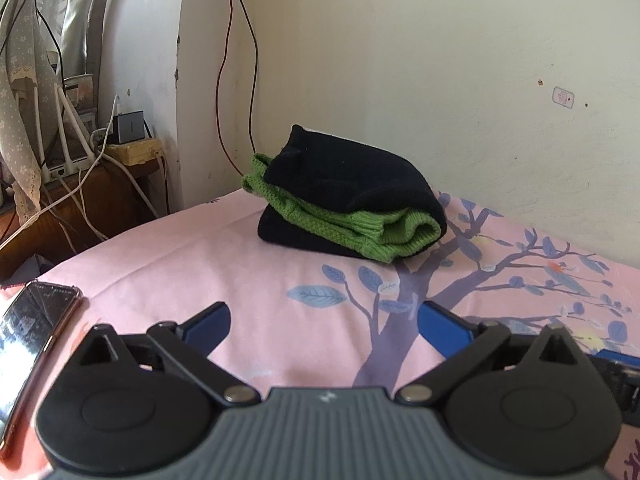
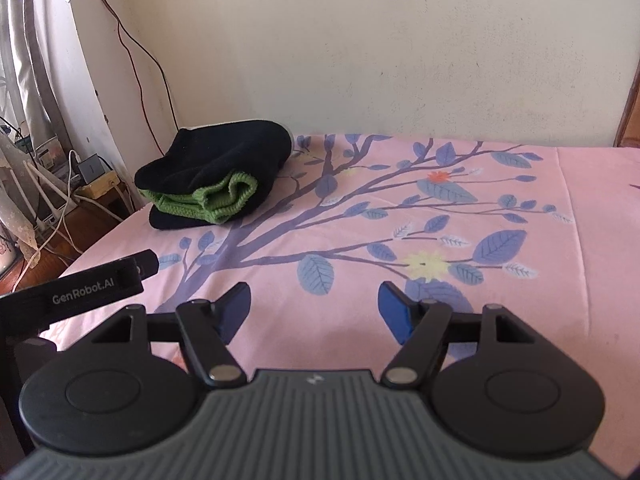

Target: Fold small clothes

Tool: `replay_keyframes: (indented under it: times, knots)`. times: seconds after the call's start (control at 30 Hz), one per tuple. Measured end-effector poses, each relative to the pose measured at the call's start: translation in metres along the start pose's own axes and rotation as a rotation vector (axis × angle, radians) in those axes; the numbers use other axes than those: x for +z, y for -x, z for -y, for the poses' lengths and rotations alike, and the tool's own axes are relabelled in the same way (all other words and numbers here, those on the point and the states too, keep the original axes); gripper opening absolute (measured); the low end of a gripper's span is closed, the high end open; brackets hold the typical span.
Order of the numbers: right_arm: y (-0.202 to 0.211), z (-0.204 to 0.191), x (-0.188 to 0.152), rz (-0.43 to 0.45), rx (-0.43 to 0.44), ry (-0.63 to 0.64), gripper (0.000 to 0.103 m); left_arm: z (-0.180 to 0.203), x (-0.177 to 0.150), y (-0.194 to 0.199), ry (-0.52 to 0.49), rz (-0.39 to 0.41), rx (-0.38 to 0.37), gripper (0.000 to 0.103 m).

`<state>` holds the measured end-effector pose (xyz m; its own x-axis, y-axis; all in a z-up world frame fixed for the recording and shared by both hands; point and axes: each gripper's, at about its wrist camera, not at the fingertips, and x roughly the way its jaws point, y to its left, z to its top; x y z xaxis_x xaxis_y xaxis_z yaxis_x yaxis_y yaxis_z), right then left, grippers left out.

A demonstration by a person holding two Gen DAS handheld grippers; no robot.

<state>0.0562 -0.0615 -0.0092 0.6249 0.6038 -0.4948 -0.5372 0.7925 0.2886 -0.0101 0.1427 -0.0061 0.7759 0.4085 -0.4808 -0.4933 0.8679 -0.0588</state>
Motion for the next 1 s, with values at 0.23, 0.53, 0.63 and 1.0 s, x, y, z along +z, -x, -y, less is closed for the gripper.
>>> replay_keyframes:
  times: [0.23,0.53,0.63,1.0]
  knots:
    - [0.003,-0.010,-0.003,0.014,0.017,0.066,0.077,0.005,-0.001,-0.002,-0.034,-0.020,0.032,0.103]
    - [0.002,-0.010,-0.003,0.001,0.019,0.070,0.078,0.003,0.000,-0.005,-0.020,-0.044,0.043,0.103]
    - [0.002,-0.009,-0.003,0.000,0.017,0.063,0.078,0.004,0.000,-0.004,-0.027,-0.044,0.058,0.103]
    - [0.002,-0.006,-0.003,-0.002,0.020,0.049,0.079,0.002,0.000,-0.008,-0.016,-0.069,0.086,0.103]
